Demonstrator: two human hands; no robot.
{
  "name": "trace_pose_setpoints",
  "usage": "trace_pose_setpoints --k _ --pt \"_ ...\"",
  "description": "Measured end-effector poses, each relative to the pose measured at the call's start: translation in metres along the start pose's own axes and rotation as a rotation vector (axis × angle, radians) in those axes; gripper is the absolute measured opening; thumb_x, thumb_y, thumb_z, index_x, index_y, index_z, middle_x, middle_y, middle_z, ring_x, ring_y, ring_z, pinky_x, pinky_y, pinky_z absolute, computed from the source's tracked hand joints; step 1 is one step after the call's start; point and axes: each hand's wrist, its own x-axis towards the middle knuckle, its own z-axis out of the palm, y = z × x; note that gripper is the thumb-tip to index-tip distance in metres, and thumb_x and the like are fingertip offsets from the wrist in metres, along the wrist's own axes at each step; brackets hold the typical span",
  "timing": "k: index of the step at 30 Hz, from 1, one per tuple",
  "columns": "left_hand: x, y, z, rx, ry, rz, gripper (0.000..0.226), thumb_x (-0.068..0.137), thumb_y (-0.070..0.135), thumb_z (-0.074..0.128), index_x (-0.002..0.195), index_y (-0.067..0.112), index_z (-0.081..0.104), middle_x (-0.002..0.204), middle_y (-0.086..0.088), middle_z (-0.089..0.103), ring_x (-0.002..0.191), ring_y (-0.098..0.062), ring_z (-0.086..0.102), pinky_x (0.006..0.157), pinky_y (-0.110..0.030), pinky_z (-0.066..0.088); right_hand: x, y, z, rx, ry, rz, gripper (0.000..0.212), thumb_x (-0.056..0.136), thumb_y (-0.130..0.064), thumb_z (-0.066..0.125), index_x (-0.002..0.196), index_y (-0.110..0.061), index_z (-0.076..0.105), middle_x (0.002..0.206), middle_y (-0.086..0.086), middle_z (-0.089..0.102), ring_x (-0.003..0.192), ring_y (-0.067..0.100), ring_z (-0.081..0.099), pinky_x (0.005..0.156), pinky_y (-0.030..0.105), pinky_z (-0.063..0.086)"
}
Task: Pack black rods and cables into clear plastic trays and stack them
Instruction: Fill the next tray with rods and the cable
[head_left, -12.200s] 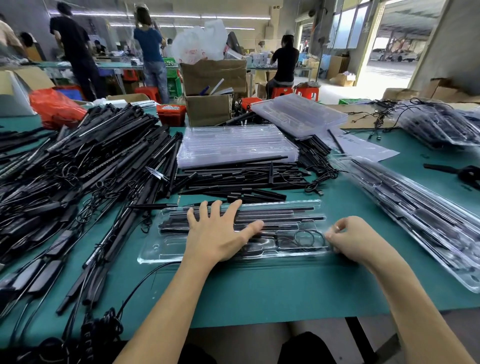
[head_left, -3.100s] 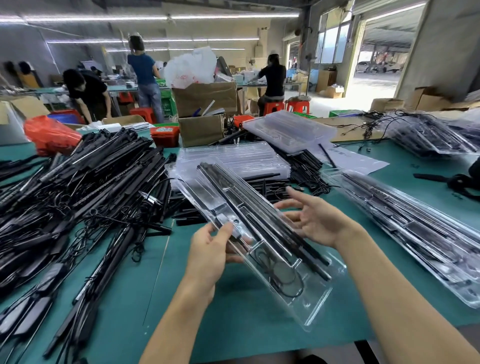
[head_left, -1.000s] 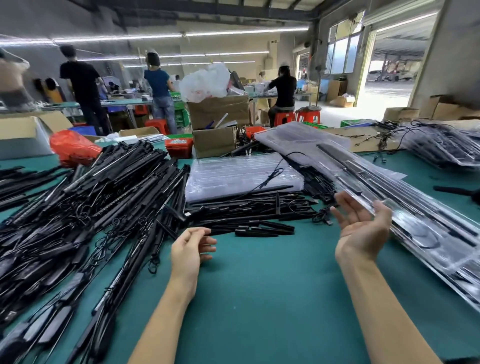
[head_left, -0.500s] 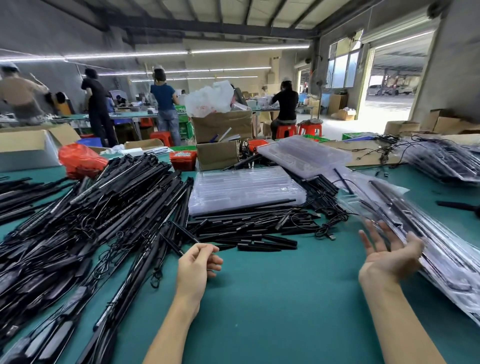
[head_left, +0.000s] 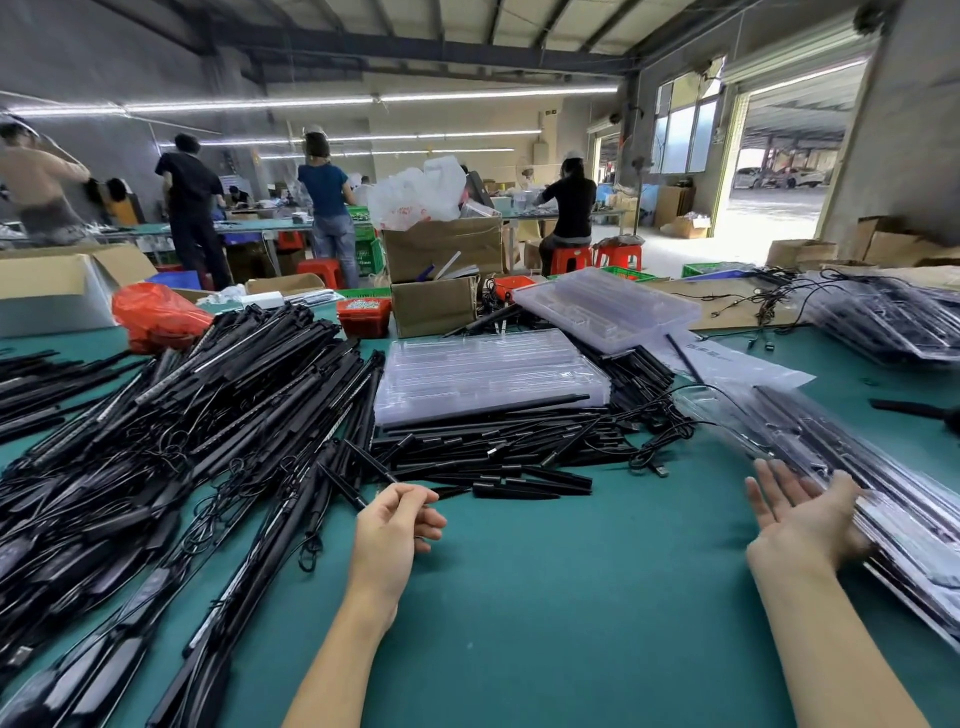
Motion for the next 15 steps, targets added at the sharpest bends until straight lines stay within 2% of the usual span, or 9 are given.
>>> trace_pose_setpoints --k 2,6,10,11,15 --pt "0.0 -0.001 0.001 0.014 -0.002 -0.001 0.02 0.1 0.013 0.054 0.088 0.005 0.068 0.067 -0.005 0.069 0.056 -0.01 0.059 0.056 -0.024 0.044 0.006 -0.004 -0.005 -0.025 0.023 0.032 0.028 0.098 -0.034 0.052 0.085 -0.009 0.046 0.091 0.012 0.072 0.076 0.02 0.076 0.06 0.028 0.059" --pt "0.0 -0.002 0.0 0.04 -0.008 0.004 0.02 0.099 0.013 0.054 0.088 0.006 0.068 0.067 -0.005 0.069 0.057 -0.01 0.059 0.056 -0.025 0.043 0.015 -0.012 -0.009 -0.099 0.006 0.095 0.034 0.101 -0.04 0.05 0.081 -0.013 0.046 0.073 0.002 0.07 0.061 0.011 0.07 0.051 0.02 0.051" --pt "0.0 -0.002 0.001 0.048 -0.012 0.007 0.02 0.099 0.013 0.054 0.087 0.006 0.068 0.067 -0.005 0.069 0.057 -0.01 0.059 0.055 -0.025 0.043 0.022 -0.021 -0.011 -0.161 -0.032 0.163 0.033 0.102 -0.043 0.048 0.079 -0.019 0.048 0.052 -0.009 0.066 0.051 0.004 0.066 0.054 0.017 0.044" --pt "0.0 -0.002 0.001 0.047 -0.012 0.007 0.02 0.099 0.013 0.054 0.087 0.006 0.068 0.067 -0.005 0.069 0.057 -0.01 0.059 0.055 -0.024 0.042 0.022 -0.022 -0.011 -0.164 -0.029 0.177 0.034 0.101 -0.044 0.049 0.079 -0.02 0.048 0.053 -0.009 0.066 0.053 0.004 0.066 0.055 0.017 0.043" --pt "0.0 -0.003 0.0 0.051 -0.016 0.01 0.02 0.099 0.014 0.054 0.087 0.006 0.068 0.068 -0.006 0.069 0.058 -0.01 0.059 0.055 -0.024 0.043 0.02 -0.023 -0.01 -0.172 0.013 0.199 0.037 0.099 -0.048 0.052 0.077 -0.018 0.048 0.075 -0.003 0.065 0.062 0.01 0.065 0.054 0.021 0.043"
